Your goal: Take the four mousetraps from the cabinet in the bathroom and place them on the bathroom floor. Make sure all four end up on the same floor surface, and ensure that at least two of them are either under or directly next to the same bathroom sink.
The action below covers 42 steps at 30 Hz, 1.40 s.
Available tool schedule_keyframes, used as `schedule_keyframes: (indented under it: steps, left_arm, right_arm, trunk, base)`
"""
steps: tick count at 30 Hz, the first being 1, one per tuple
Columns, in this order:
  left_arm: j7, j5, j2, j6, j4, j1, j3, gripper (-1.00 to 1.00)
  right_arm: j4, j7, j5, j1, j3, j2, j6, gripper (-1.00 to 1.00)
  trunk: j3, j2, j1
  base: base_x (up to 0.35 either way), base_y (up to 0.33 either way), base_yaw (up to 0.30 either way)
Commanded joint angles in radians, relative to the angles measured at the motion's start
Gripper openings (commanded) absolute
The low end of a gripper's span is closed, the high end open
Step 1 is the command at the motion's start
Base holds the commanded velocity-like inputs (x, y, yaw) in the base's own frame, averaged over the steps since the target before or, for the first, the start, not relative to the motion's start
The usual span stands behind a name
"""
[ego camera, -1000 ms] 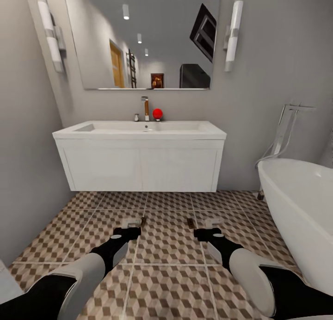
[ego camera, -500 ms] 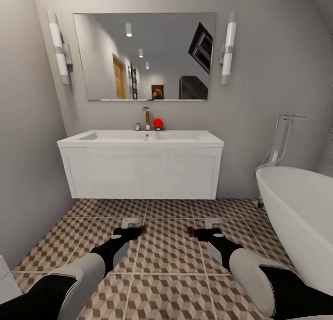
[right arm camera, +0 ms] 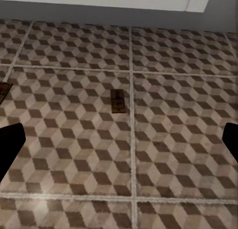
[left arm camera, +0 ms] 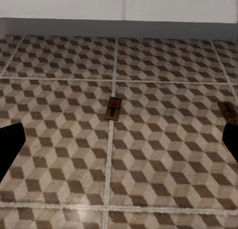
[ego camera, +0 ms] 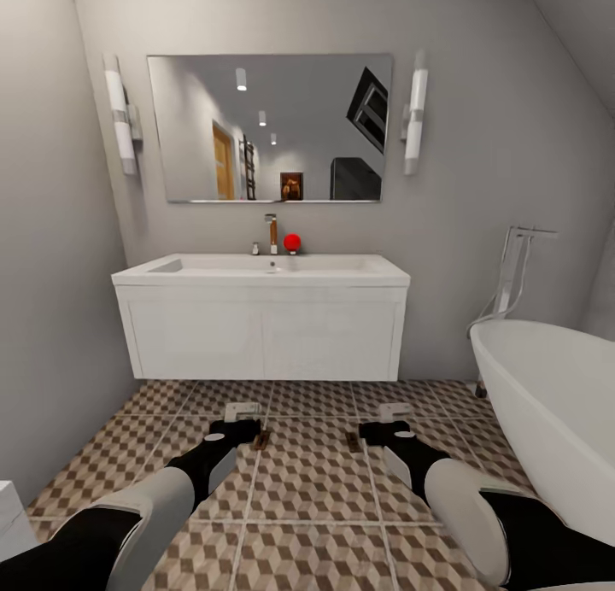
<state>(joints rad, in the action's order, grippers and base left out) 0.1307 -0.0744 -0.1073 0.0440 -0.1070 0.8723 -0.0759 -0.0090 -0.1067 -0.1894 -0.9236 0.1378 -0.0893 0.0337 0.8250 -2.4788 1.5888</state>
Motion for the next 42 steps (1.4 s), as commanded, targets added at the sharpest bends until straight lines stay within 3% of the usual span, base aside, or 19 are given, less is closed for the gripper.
schedule_keyframes:
  steps: [1,42]
  left_arm:
    - [0.004,-0.008,0.000,0.004,0.001,0.001,-0.008,1.00]
    - [-0.002,-0.008,0.000,0.004,0.001,0.001,-0.008,1.00]
  right_arm:
    - [0.001,-0.003,-0.010,-0.001,0.008,0.001,0.003,1.00]
    - [0.001,-0.004,-0.010,-0.001,0.008,0.006,0.003,1.00]
  trunk:
    - [-0.002,0.007,-0.004]
    - [-0.131,0.294,-0.161]
  base:
    - [0.000,0.000,0.000]
    - [0.000,0.000,0.000]
